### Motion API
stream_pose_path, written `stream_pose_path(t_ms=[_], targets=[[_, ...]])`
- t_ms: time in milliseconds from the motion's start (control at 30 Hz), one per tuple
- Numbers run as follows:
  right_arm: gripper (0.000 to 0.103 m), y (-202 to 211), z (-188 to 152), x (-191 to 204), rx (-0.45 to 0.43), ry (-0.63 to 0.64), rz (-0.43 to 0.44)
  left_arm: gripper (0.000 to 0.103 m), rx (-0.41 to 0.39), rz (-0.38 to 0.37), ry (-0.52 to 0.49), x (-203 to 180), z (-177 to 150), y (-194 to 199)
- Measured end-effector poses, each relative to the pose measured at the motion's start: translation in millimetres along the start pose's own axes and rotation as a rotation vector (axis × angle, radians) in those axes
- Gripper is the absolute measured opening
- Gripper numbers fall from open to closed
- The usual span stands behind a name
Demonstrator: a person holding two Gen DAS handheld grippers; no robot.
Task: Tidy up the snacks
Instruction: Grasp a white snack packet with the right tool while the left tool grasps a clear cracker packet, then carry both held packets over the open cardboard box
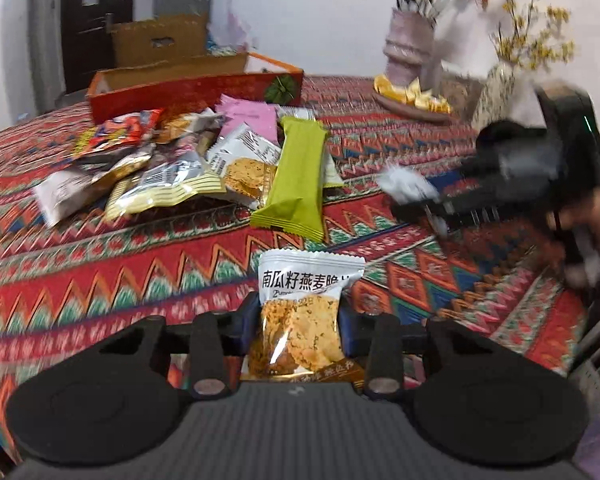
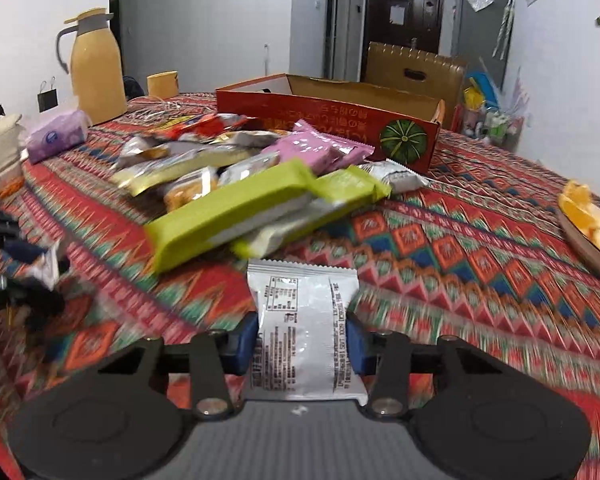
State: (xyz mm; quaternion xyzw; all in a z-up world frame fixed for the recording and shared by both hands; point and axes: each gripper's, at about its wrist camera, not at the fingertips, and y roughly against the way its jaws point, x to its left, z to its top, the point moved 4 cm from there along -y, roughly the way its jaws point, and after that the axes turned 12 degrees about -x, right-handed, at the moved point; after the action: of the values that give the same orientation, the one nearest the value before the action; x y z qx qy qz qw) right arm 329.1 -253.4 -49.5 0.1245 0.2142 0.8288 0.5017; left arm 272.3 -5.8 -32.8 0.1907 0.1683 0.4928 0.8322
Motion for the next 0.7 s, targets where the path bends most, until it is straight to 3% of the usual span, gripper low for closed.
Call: stream_pose_path(t_ms=[100, 367, 700], targets=[[0.044, 28.5, -13.9, 19.8, -0.008, -0.026, -0.003, 0.039, -0.044, 0.029, 0.043, -5.5, -1.3, 28.7], [0.044, 104.6, -34.8, 59.0, -0.073, -0.083, -0.023, 0.039, -0.121, 0.091, 0.033, -22.0, -5.5, 92.9], [0.044, 175.6, -25.2, 58.0, -0.149, -0.046, -0.106, 0.039, -0.174, 0.139, 0.05, -17.9, 3.0, 146.7]])
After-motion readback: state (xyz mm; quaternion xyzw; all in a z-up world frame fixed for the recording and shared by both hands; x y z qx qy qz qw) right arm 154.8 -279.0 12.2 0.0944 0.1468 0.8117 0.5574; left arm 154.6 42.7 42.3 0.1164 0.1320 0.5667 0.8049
